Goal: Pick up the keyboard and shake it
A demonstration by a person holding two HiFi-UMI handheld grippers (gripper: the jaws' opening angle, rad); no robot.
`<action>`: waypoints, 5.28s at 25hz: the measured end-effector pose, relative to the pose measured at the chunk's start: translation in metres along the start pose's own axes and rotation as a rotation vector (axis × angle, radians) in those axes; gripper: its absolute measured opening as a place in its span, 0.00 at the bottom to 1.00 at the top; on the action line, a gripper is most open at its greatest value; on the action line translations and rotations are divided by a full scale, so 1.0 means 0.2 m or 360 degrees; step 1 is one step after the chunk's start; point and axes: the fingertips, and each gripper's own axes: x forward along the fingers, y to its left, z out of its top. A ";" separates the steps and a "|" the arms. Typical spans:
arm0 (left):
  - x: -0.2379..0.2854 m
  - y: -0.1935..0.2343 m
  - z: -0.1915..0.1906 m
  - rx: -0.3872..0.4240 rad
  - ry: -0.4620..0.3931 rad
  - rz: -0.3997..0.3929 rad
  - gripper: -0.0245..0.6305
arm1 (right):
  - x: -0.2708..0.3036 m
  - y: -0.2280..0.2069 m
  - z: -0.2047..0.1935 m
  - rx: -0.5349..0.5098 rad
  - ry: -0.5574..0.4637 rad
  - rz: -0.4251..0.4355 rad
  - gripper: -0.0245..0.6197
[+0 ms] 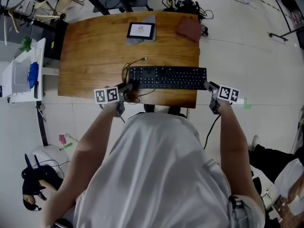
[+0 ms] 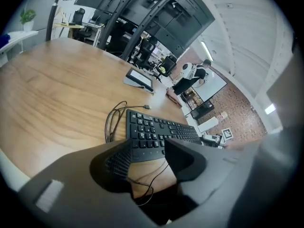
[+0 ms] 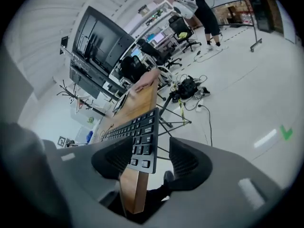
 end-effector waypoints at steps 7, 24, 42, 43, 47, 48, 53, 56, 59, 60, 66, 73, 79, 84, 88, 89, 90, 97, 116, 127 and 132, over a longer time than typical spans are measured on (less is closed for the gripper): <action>0.06 -0.03 0.02 0.0004 0.0069 -0.0068 0.36 | 0.07 0.00 -0.07 0.0121 0.0157 0.0143 0.45; 0.26 0.13 0.07 -0.0004 0.0432 -0.0056 0.43 | 0.19 0.11 -0.06 -0.0062 0.0334 0.0179 0.41; 0.25 0.13 0.06 -0.0329 0.0299 -0.0258 0.28 | 0.17 0.10 -0.06 -0.0014 0.0435 0.0175 0.38; 0.25 0.13 0.06 -0.0345 0.0278 -0.0277 0.25 | 0.17 0.11 -0.07 -0.0029 0.0449 0.0213 0.38; 0.24 0.14 0.08 -0.0390 0.0259 -0.0321 0.21 | 0.13 0.08 -0.05 -0.0027 0.0452 0.0192 0.35; 0.25 0.14 0.08 -0.0391 0.0271 -0.0321 0.21 | 0.13 0.07 -0.04 -0.0025 0.0452 0.0174 0.33; 0.25 0.14 0.07 -0.0360 0.0283 -0.0266 0.20 | 0.15 0.08 -0.03 -0.0004 0.0478 0.0167 0.32; 0.25 0.14 0.06 -0.0356 0.0258 -0.0260 0.20 | 0.14 0.06 -0.03 0.0017 0.0508 0.0092 0.32; 0.25 0.12 0.05 -0.0346 0.0267 -0.0305 0.20 | 0.12 0.04 -0.04 0.0017 0.0522 0.0067 0.32; 0.25 0.11 0.05 -0.0339 0.0255 -0.0325 0.20 | 0.12 0.05 -0.04 0.0000 0.0511 0.0125 0.32; 0.17 0.01 0.07 -0.0171 0.0177 -0.0379 0.19 | 0.04 0.09 -0.08 -0.0096 0.0472 0.0174 0.32; 0.09 -0.07 0.19 0.0004 0.0068 -0.0391 0.19 | -0.03 0.17 -0.01 -0.0216 0.0373 0.0146 0.31; 0.02 -0.14 0.32 0.0158 -0.0059 -0.0422 0.20 | -0.08 0.28 0.18 -0.0451 0.0179 0.0127 0.30; -0.06 -0.23 0.52 0.0325 -0.0224 -0.0464 0.20 | -0.14 0.45 0.35 -0.0568 0.0022 0.0175 0.30; -0.12 -0.31 0.66 0.0445 -0.0316 -0.0493 0.20 | -0.19 0.54 0.46 -0.0648 -0.0077 0.0172 0.31; -0.14 -0.33 0.70 0.0475 -0.0339 -0.0500 0.20 | -0.20 0.56 0.49 -0.0668 -0.0103 0.0171 0.31; -0.16 -0.35 0.73 0.0506 -0.0364 -0.0505 0.20 | -0.21 0.58 0.52 -0.0689 -0.0132 0.0170 0.31; -0.32 -0.50 0.96 0.0722 -0.0601 -0.0523 0.20 | -0.34 0.77 0.71 -0.0852 -0.0358 0.0171 0.32; -1.06 -1.04 1.48 0.1436 -0.1479 -0.0526 0.21 | -0.89 1.52 1.21 -0.1578 -0.1233 0.0287 0.32; -1.64 -1.49 1.43 0.1718 -0.1914 -0.0592 0.22 | -1.35 1.90 1.12 -0.1858 -0.1678 0.0335 0.32; -1.68 -1.59 1.45 0.1800 -0.1946 -0.0591 0.22 | -1.35 1.89 1.15 -0.1879 -0.1698 0.0352 0.32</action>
